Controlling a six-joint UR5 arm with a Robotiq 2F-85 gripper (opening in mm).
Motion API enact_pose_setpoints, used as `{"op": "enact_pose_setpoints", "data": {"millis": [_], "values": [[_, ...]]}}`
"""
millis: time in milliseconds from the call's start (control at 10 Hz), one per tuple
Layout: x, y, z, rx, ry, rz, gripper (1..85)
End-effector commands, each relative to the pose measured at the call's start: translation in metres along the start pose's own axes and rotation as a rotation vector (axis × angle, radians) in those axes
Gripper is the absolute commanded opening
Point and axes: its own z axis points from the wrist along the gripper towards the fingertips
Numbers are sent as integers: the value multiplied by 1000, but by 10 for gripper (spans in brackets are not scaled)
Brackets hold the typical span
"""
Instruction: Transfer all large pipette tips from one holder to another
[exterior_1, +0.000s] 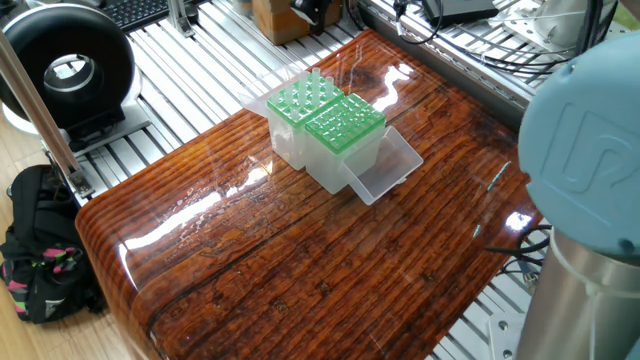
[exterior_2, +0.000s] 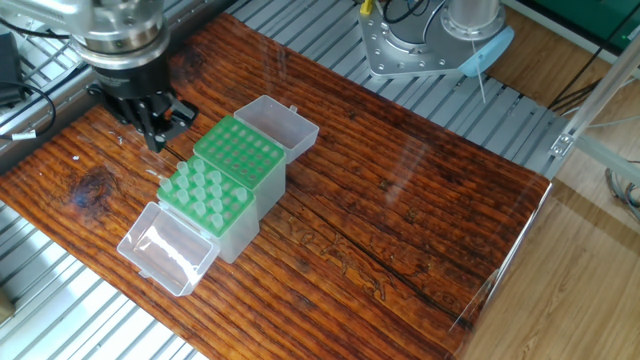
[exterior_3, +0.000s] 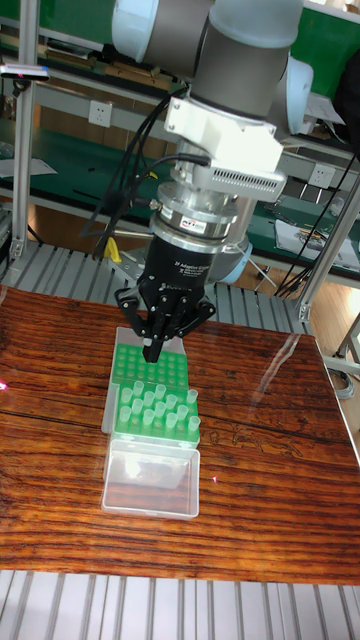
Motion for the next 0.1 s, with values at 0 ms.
{"op": "enact_pose_setpoints", "data": {"millis": [0], "values": [[4, 5, 5, -13, -6, 3, 10]]}}
